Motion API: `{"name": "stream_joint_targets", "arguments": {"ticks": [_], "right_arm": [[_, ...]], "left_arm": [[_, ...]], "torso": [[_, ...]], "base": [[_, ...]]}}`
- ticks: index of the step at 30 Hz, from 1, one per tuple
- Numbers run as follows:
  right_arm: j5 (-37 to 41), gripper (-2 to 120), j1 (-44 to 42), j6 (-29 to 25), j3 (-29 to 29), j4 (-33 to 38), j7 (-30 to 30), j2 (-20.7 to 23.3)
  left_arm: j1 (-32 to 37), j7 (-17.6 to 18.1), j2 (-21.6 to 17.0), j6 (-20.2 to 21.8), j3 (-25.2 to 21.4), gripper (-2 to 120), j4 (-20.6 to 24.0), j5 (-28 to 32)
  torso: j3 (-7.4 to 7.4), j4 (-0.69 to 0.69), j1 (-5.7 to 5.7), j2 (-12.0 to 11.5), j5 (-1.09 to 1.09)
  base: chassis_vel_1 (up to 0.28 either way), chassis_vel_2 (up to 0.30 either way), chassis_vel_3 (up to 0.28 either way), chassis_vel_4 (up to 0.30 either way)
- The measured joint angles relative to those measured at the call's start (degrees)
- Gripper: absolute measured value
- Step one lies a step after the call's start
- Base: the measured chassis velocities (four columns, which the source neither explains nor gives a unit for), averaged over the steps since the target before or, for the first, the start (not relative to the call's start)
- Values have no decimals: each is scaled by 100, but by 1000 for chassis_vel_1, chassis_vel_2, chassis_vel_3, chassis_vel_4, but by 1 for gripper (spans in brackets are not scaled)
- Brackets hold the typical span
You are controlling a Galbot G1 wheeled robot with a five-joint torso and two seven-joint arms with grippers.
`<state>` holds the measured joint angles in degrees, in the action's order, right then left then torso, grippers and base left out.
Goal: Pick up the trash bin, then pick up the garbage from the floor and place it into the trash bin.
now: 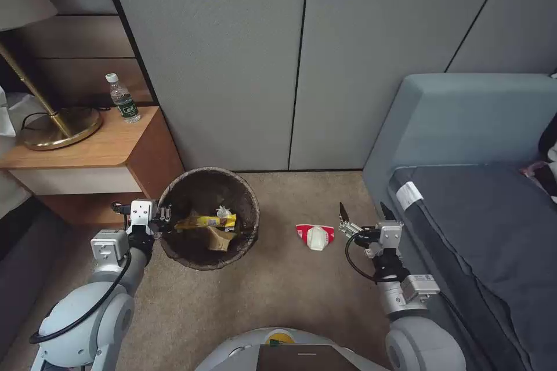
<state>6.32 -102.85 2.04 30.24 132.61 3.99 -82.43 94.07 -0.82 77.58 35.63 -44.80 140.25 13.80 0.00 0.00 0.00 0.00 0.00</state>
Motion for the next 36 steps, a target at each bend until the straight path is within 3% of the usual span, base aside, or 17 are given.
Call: {"name": "stream_joint_targets", "arguments": {"ticks": [13, 18, 28, 33, 36], "right_arm": [[126, 100, 163, 389, 258, -90, -388, 167], [381, 100, 483, 659, 401, -208, -650, 433], [1034, 100, 1335, 1315, 625, -856, -1518, 1377], [1303, 100, 1830, 1496, 478, -1383, -1790, 1920], [1410, 100, 2251, 1533, 327, -2004, -2258, 2315]], "left_arm": [[20, 2, 4, 6, -23, 3, 67, 51], [52, 10, 6, 18, -23, 3, 125, 48], [135, 49, 26, 44, -11, 3, 206, 18], [187, 81, 63, 55, 4, 3, 240, -4], [177, 121, 93, 72, 10, 3, 240, -19]], "torso": [[0, 0, 0, 0, 0], [0, -1, 0, 0, 1], [0, -1, 0, 0, 2], [0, 0, 0, 0, 3], [0, 0, 0, 0, 2]], "base": [[-26, 31, 31, -30], [0, 0, 0, 0], [0, 0, 0, 0], [0, 0, 0, 0], [0, 0, 0, 0]]}}
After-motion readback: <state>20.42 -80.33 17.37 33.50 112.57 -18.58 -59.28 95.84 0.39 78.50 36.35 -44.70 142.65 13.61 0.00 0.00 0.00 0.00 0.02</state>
